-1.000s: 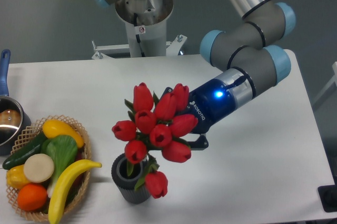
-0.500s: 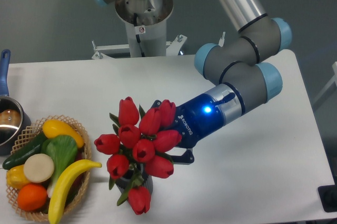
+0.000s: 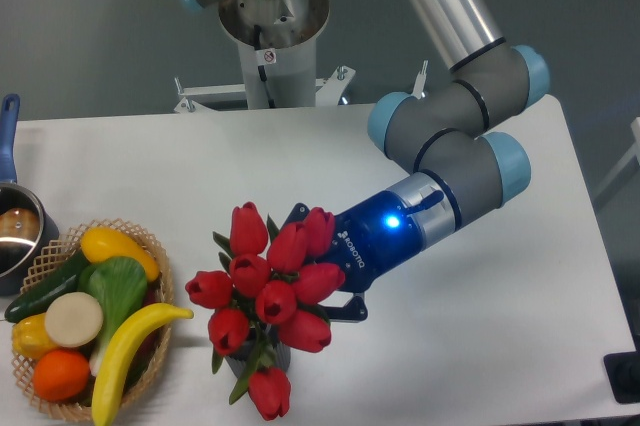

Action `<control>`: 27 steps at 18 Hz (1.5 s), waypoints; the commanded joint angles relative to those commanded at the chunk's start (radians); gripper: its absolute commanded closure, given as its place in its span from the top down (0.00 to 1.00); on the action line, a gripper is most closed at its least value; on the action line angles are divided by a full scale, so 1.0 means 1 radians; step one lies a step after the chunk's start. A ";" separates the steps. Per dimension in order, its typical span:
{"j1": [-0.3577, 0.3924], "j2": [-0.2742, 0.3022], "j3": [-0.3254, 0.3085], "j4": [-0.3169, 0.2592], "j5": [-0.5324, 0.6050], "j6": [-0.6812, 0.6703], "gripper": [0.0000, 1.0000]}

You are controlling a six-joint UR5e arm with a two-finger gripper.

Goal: Insert the flowers into the vase
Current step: 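Lower the tulip stems down into the dark grey vase, then open the gripper to release the tulips in the vase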

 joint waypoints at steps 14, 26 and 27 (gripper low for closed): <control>0.000 -0.021 -0.183 0.002 0.014 0.270 0.04; 0.009 -0.038 -0.252 0.000 0.060 0.381 0.79; 0.011 -0.037 -0.253 0.000 0.072 0.379 0.92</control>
